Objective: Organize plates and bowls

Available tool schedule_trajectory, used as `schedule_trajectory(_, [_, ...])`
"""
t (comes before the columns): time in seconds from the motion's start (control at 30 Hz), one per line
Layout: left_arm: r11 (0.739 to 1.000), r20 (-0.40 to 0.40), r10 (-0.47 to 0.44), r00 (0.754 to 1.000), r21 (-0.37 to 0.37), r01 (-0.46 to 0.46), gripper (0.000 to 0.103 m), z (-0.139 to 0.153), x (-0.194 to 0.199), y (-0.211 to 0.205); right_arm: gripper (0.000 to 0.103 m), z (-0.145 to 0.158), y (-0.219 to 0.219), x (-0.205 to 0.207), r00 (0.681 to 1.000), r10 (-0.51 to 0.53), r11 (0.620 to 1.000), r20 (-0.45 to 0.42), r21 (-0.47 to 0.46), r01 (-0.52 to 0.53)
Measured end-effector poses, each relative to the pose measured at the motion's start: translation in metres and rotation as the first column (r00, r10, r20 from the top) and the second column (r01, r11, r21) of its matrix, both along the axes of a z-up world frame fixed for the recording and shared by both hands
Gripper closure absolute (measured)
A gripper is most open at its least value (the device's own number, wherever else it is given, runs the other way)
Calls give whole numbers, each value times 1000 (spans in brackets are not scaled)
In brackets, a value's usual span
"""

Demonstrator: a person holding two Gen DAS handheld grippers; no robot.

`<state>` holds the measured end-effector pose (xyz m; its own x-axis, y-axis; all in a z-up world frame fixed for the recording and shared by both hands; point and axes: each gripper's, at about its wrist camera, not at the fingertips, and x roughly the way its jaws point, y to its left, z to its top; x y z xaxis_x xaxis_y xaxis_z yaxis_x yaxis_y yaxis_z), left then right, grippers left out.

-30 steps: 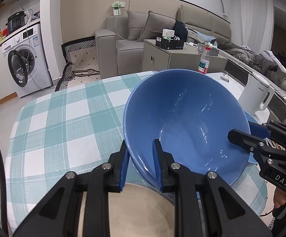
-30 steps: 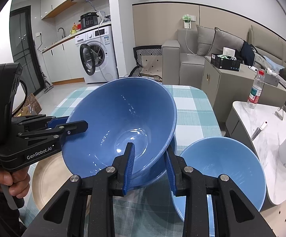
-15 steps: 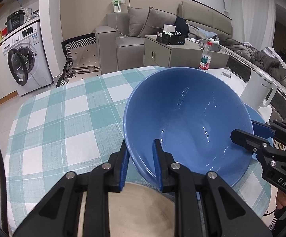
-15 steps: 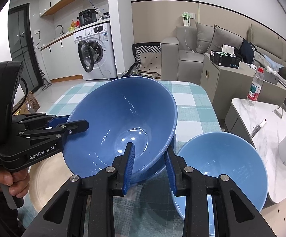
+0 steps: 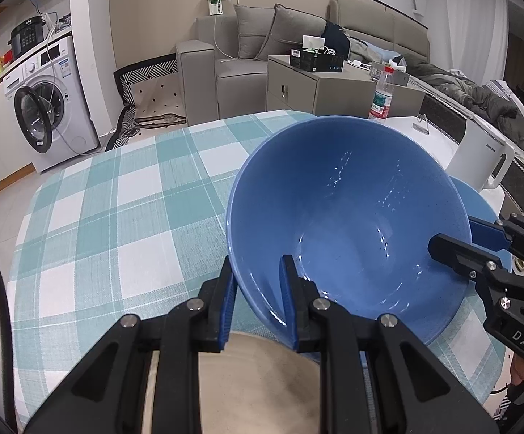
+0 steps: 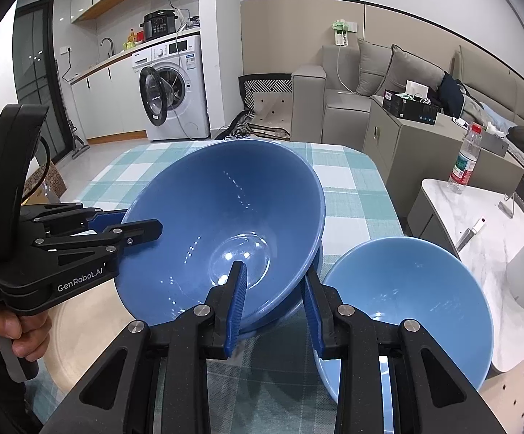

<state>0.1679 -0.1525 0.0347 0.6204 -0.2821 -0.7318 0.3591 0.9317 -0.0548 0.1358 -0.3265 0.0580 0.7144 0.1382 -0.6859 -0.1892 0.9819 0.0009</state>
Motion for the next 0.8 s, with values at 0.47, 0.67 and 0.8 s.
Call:
schedule_trajectory(0.47, [999, 2, 9, 1000, 32, -9, 83, -5, 0, -3, 72, -12, 13, 1, 1000, -8, 996, -1, -89, 8])
schedule_trajectory(0.67, [999, 9, 5, 1000, 49, -6, 82, -6, -2, -6, 67, -15, 15, 3, 1000, -10, 994, -4, -107, 10])
schedule_trajectory(0.8, [998, 11, 6, 1000, 56, -7, 82, -7, -2, -6, 66, -17, 17, 3, 1000, -8, 994, -6, -112, 7])
